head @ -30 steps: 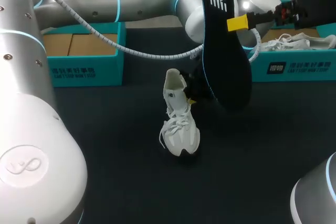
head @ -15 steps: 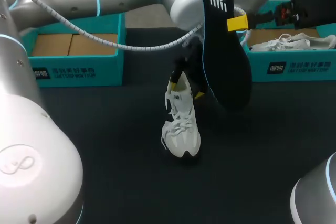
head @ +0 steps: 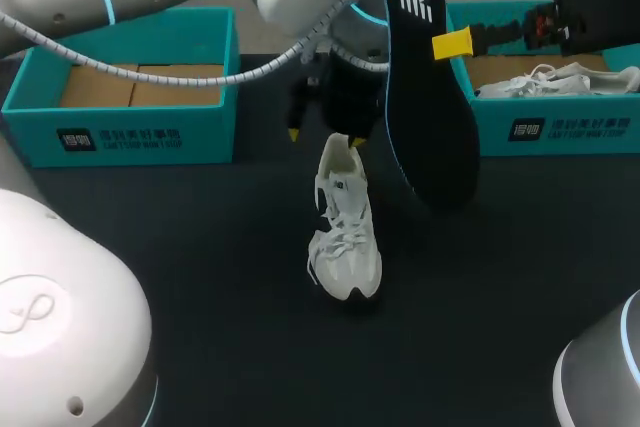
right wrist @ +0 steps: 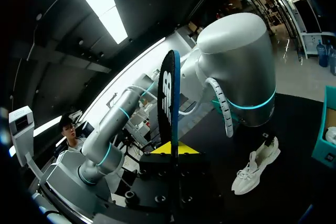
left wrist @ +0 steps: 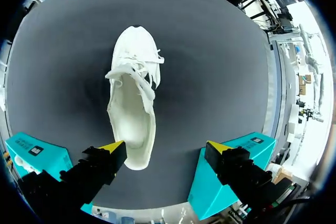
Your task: Take the shoe out of the shoebox, open the shoe tongue, remove and reinsert the insole, then place the shoe into the shoebox
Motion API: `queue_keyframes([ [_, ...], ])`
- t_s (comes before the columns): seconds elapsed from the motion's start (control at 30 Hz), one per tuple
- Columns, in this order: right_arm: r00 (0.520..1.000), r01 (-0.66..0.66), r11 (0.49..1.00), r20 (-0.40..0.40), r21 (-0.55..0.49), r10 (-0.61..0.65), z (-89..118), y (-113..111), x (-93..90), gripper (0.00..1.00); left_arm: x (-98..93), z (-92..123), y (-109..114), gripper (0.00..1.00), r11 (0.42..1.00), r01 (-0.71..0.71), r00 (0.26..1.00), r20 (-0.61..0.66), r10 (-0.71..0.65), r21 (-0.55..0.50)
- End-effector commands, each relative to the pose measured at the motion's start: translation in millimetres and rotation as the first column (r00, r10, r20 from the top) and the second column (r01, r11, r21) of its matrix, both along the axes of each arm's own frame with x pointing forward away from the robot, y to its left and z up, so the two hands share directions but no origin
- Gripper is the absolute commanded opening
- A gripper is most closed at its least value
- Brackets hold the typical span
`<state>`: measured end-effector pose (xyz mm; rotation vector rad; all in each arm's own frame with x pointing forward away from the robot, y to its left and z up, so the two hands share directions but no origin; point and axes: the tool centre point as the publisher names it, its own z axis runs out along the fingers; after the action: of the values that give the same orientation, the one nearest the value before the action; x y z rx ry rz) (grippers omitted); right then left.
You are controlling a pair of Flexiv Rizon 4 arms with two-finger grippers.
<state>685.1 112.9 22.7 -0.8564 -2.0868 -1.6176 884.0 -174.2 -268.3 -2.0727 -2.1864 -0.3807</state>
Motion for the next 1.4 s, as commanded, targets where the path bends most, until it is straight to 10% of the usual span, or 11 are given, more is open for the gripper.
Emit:
queue_keyframes([
  [0.03,1.000,0.001,1.000,-0.002,-0.002,-0.001,0.1,1.7,0.9,0.00,15.5,-1.6,17.5,1.00,0.996,0.004,1.000,-0.010,-0.005,-0.092],
  [0.27,1.000,0.001,1.000,-0.002,-0.002,-0.001,0.1,1.7,0.9,0.00,30.7,2.7,39.5,1.00,0.975,0.015,1.000,-0.023,-0.021,-0.222],
  [0.37,1.000,0.001,1.000,-0.002,-0.002,-0.001,0.1,1.7,0.9,0.00,30.9,6.6,44.6,1.00,0.887,0.173,0.980,-0.014,-0.198,-0.427],
  [0.73,1.000,0.001,1.000,-0.002,-0.002,-0.001,0.1,1.7,0.9,0.00,30.9,6.6,44.6,1.00,0.887,0.173,0.980,-0.014,-0.198,-0.427],
  [0.87,1.000,-0.001,1.000,-0.025,0.007,0.001,-1.1,0.7,2.3,0.00,28.7,4.0,41.4,1.00,0.810,0.099,0.994,0.017,-0.109,-0.578],
  [1.4,0.957,0.131,0.984,-0.273,0.119,-0.095,13.7,-14.7,75.4,0.00,29.3,75.4,34.7,1.00,0.578,0.054,0.991,0.113,0.068,-0.814],
])
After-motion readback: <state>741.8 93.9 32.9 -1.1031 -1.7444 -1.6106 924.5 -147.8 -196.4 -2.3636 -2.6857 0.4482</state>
